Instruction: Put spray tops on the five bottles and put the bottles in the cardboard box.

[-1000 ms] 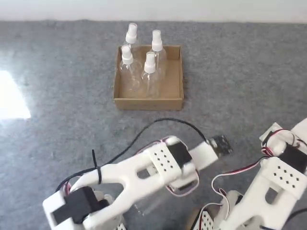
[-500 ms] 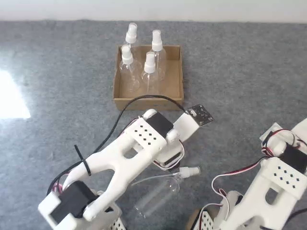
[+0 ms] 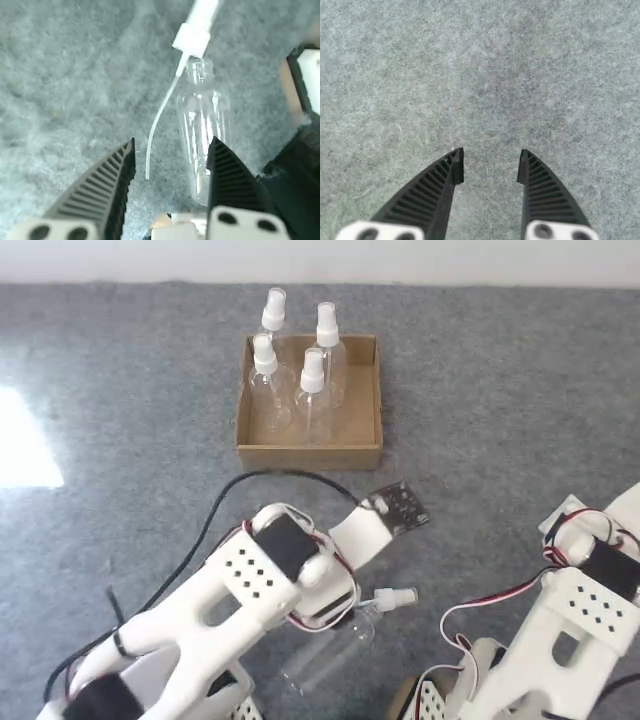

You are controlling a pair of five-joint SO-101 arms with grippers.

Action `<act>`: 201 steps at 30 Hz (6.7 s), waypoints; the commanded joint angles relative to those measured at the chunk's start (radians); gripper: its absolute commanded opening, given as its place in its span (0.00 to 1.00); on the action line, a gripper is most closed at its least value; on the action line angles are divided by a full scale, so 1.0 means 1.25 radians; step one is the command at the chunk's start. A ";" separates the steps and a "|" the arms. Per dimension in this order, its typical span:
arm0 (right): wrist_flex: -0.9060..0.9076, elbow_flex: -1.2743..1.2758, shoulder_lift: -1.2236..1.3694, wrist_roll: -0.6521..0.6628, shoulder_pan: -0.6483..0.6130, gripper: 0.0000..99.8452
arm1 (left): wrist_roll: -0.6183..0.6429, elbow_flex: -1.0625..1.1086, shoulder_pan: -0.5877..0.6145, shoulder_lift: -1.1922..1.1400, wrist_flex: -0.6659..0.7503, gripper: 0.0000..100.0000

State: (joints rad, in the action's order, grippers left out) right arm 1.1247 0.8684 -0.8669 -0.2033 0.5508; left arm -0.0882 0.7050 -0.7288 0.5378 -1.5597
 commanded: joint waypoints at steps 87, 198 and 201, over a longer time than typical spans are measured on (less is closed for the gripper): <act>-0.061 -0.012 -0.026 0.010 -0.252 0.15 | 0.108 -0.041 0.813 0.355 0.153 0.02; 0.109 -0.296 0.457 0.404 -1.199 0.30 | 0.368 0.075 1.096 0.350 0.345 0.11; 0.109 -0.295 0.445 0.376 -1.243 0.30 | 0.369 0.075 1.112 0.354 0.345 0.11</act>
State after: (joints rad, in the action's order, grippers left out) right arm 1.2520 0.5201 -0.2363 0.3030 -0.9452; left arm 0.3613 0.8063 0.6383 0.9551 -1.1531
